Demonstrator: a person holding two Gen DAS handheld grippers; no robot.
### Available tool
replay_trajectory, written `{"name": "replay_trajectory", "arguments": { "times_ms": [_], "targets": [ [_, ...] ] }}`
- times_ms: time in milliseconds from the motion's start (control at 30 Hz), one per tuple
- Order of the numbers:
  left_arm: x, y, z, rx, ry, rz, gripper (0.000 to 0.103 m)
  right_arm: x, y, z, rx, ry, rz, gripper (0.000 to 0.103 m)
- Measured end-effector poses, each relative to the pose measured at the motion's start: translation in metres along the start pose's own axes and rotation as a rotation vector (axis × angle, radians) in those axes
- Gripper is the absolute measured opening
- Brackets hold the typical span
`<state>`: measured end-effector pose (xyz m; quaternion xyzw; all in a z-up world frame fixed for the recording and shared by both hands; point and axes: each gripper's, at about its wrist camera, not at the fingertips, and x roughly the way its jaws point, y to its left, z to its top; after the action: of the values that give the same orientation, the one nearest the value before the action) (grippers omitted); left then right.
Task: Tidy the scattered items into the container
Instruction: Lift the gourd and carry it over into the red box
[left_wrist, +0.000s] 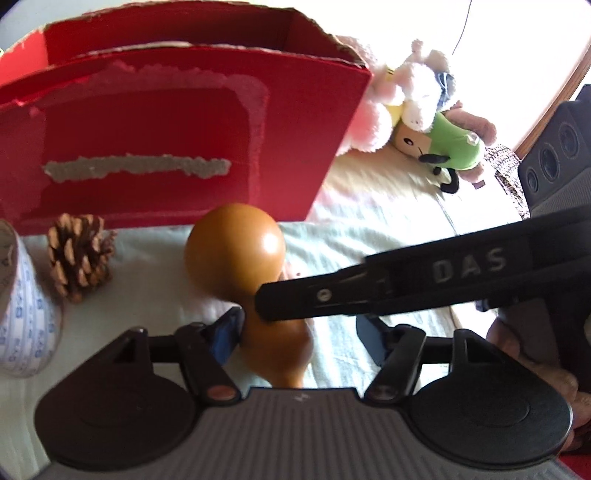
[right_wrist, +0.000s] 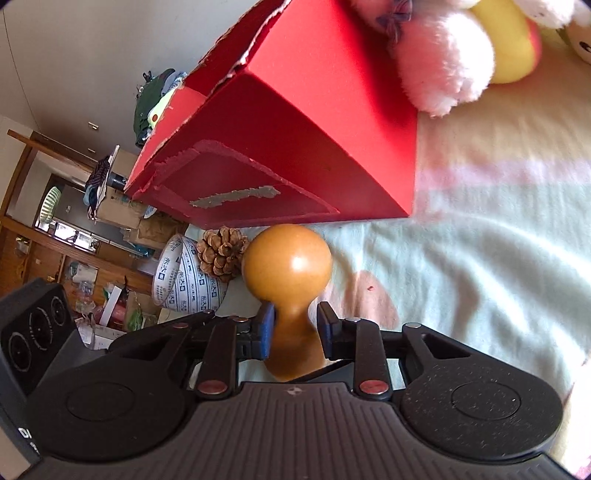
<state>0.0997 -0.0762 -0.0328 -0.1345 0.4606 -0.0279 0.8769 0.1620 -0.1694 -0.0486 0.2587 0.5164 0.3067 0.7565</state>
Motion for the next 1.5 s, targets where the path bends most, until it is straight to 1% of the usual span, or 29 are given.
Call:
{"name": "replay_trajectory", "arguments": {
  "times_ms": [33, 100, 200, 267, 300, 433, 500, 600, 733, 800, 933, 1000, 1067, 1167, 1233, 1367, 1433, 1500],
  "targets": [
    [0.001, 0.001, -0.001, -0.005, -0.002, 0.003, 0.067, 0.002, -0.001, -0.001, 0.01, 0.001, 0.007, 0.033],
    [0.001, -0.001, -0.003, -0.005, -0.017, 0.018, 0.067, 0.005, -0.001, -0.002, 0.011, 0.008, 0.006, 0.034],
    [-0.001, -0.007, -0.009, 0.022, -0.03, 0.06, 0.064, 0.004, 0.001, -0.005, -0.014, 0.011, 0.005, 0.034],
    [-0.003, -0.007, -0.011, 0.013, -0.027, 0.065, 0.063, 0.002, 0.003, -0.006, -0.033, 0.023, 0.002, 0.034],
    [-0.005, -0.008, -0.012, 0.013, -0.024, 0.066, 0.062, 0.0, 0.004, -0.009, -0.031, 0.024, 0.005, 0.034],
    [-0.009, -0.02, -0.013, 0.054, -0.013, 0.057, 0.059, -0.019, -0.003, -0.015, 0.008, 0.016, 0.014, 0.034],
    [-0.012, -0.033, -0.012, 0.101, -0.013, 0.047, 0.059, -0.035, -0.004, -0.018, 0.01, -0.016, 0.017, 0.033],
    [-0.019, -0.058, -0.007, 0.204, -0.031, 0.029, 0.059, -0.062, -0.008, -0.023, 0.031, -0.081, 0.028, 0.032],
    [-0.032, -0.081, 0.007, 0.283, -0.067, -0.036, 0.059, -0.094, -0.01, -0.025, 0.074, -0.179, 0.039, 0.031],
    [-0.037, -0.092, 0.017, 0.32, -0.089, -0.06, 0.059, -0.109, -0.006, -0.023, 0.076, -0.233, 0.036, 0.031],
    [-0.055, -0.104, 0.042, 0.389, -0.159, -0.105, 0.059, -0.134, 0.014, -0.01, 0.031, -0.344, 0.032, 0.031],
    [-0.067, -0.103, 0.058, 0.402, -0.197, -0.138, 0.059, -0.142, 0.024, -0.001, 0.02, -0.396, 0.045, 0.031],
    [-0.08, -0.1, 0.073, 0.413, -0.23, -0.164, 0.06, -0.144, 0.036, 0.013, 0.001, -0.428, 0.052, 0.031],
    [-0.094, -0.089, 0.094, 0.434, -0.272, -0.155, 0.06, -0.134, 0.053, 0.037, -0.05, -0.445, 0.048, 0.031],
    [-0.099, -0.073, 0.107, 0.426, -0.29, -0.142, 0.06, -0.118, 0.064, 0.057, -0.068, -0.43, 0.05, 0.031],
    [-0.104, -0.03, 0.13, 0.393, -0.282, -0.081, 0.059, -0.071, 0.091, 0.093, -0.095, -0.361, 0.058, 0.031],
    [-0.103, -0.004, 0.139, 0.366, -0.264, -0.057, 0.059, -0.045, 0.103, 0.107, -0.121, -0.32, 0.053, 0.031],
    [-0.1, 0.023, 0.146, 0.331, -0.237, -0.045, 0.059, -0.019, 0.109, 0.12, -0.117, -0.262, 0.053, 0.031]
  ]
}}
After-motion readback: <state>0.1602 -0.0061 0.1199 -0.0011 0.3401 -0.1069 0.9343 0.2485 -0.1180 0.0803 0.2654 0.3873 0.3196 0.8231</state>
